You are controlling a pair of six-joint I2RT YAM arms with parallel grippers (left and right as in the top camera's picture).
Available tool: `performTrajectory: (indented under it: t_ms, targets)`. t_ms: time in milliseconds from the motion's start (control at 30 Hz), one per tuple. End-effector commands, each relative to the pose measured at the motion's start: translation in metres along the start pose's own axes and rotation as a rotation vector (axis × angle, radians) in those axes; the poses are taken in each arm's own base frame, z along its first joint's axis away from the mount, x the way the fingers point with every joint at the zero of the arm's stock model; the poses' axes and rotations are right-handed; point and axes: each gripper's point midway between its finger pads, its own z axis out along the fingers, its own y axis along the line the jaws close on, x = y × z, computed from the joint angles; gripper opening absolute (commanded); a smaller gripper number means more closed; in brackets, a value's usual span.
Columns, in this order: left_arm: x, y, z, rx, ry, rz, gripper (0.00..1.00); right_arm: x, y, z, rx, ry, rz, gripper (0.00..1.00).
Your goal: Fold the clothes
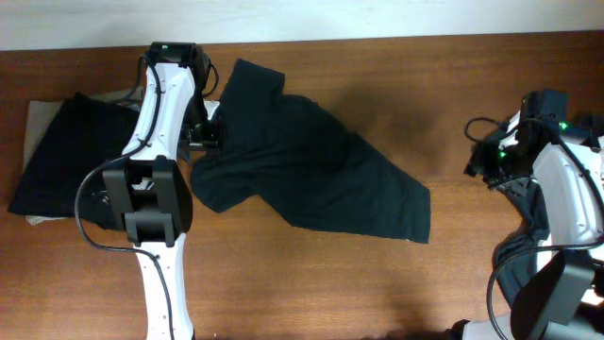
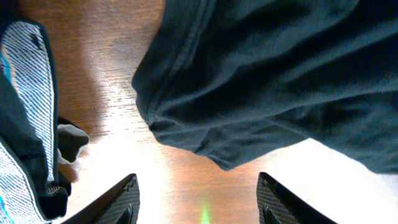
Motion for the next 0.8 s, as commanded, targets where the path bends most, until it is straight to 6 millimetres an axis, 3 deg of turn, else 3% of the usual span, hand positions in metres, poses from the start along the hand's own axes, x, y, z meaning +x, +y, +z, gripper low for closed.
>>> performTrajectory:
  t_ms: [0,100,133,233,267,300,333,367,400,467,500,533,567,633,700,733,767]
  targets:
    - [-0.002,-0.008,-0.016,0.043,-0.056,0.008,0.63,-0.023,0.057,-0.011,-0.233,-0.118,-0.191,0.61]
    - [-0.006,-0.024,-0.018,0.124,-0.075,0.019,0.62,-0.026,0.076,0.036,-0.218,-0.068,-0.236,0.58]
    - [-0.008,-0.033,-0.018,0.144,-0.084,0.055,0.63,-0.006,0.085,0.076,-0.229,0.056,-0.25,0.55]
    - [-0.012,-0.044,-0.019,0.137,-0.099,0.082,0.67,0.034,0.104,0.116,-0.239,0.217,-0.301,0.55]
    - [-0.013,-0.047,-0.019,0.135,-0.104,0.09,0.68,0.047,0.115,0.122,-0.236,0.25,-0.337,0.46]
    - [-0.014,-0.051,-0.019,0.133,-0.112,0.099,0.69,0.059,0.128,0.121,-0.247,0.27,-0.375,0.19]
    - [-0.014,-0.052,-0.019,0.133,-0.112,0.101,0.69,0.065,0.136,0.118,-0.262,0.278,-0.396,0.04]
    - [-0.014,-0.051,-0.019,0.133,-0.112,0.101,0.7,0.059,0.144,0.106,-0.276,0.25,-0.413,0.04]
    - [-0.014,-0.051,-0.019,0.133,-0.112,0.101,0.7,0.04,0.154,0.081,-0.294,0.167,-0.427,0.04]
    - [-0.015,-0.051,-0.019,0.133,-0.113,0.101,0.7,-0.011,0.176,-0.01,-0.333,-0.118,-0.474,0.04]
    - [-0.015,-0.051,-0.019,0.132,-0.113,0.101,0.7,-0.019,0.176,-0.044,-0.326,-0.206,-0.483,0.04]
    - [-0.016,-0.051,-0.019,0.132,-0.117,0.105,0.7,-0.014,0.173,-0.071,-0.33,-0.247,-0.488,0.04]
    - [-0.017,-0.052,-0.019,0.132,-0.122,0.11,0.7,0.002,0.17,-0.08,-0.325,-0.218,-0.495,0.04]
    - [-0.021,-0.052,-0.02,0.132,-0.141,0.11,0.74,0.052,0.148,-0.066,-0.208,-0.024,-0.534,0.04]
    - [-0.022,-0.052,-0.02,0.131,-0.143,0.11,0.75,0.052,0.112,-0.058,0.016,-0.018,-0.412,0.29]
    - [-0.022,-0.052,-0.02,0.132,-0.143,0.111,0.75,0.042,0.103,-0.059,0.079,-0.062,-0.352,0.47]
    - [-0.022,-0.052,-0.02,0.132,-0.144,0.111,0.75,0.027,0.109,-0.058,0.064,-0.118,-0.344,0.53]
